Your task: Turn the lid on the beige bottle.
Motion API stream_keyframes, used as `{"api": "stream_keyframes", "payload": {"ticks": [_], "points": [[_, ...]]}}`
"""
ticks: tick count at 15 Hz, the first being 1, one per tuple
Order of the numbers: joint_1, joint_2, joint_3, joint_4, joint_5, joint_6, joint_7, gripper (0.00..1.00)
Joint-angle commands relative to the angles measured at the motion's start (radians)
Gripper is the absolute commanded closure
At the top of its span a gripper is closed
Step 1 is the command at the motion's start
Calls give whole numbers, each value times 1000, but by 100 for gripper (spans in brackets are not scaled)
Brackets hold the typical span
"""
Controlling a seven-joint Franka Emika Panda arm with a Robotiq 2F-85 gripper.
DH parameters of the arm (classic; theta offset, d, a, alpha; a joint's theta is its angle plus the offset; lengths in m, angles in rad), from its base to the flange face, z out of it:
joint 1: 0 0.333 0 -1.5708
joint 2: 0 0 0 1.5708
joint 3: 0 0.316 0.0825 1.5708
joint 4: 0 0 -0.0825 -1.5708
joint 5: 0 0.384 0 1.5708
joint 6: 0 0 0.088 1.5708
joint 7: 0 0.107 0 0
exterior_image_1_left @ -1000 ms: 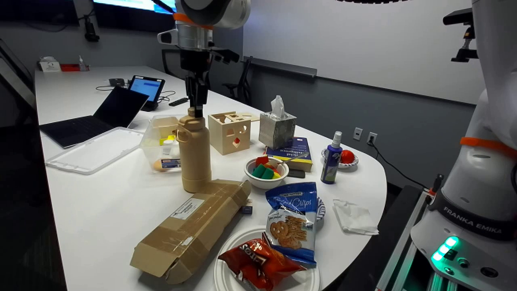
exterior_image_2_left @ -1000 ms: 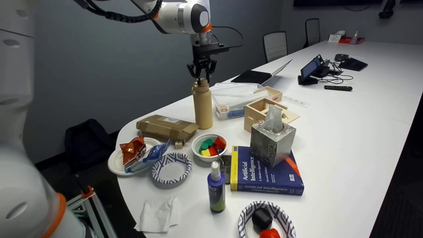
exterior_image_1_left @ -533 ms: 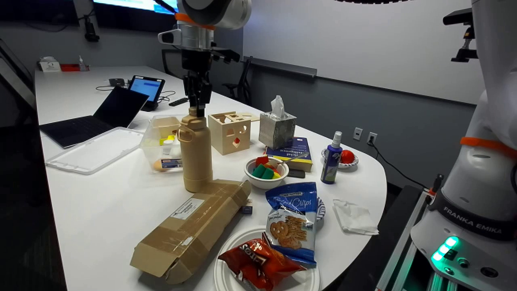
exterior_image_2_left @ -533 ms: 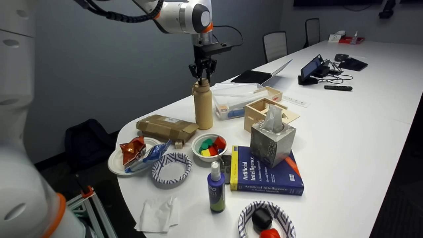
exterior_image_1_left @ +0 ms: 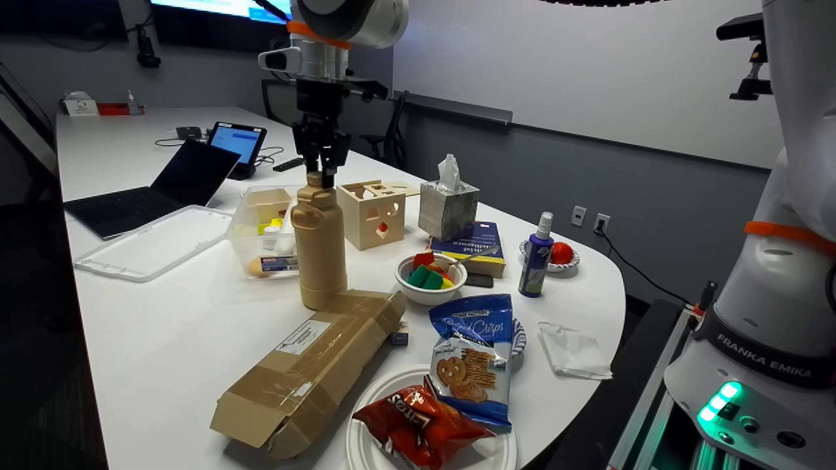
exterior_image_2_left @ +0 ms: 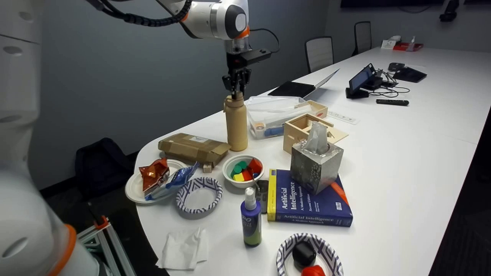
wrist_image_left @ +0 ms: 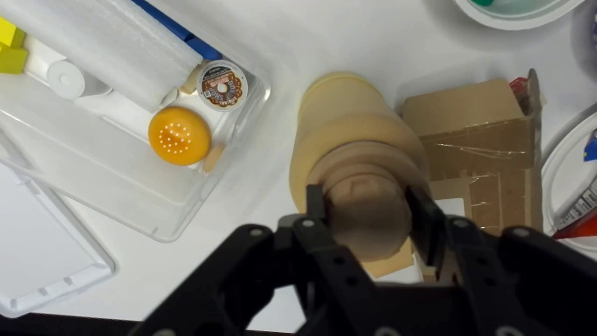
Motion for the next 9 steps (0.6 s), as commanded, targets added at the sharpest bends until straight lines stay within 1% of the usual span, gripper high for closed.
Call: {"api": "stream_keyframes", "payload": {"ticks": [1,9], "points": [[-20,12,11,-2,19,27,-125,78],[-33,7,9,-12,37,30,-335,78]]}}
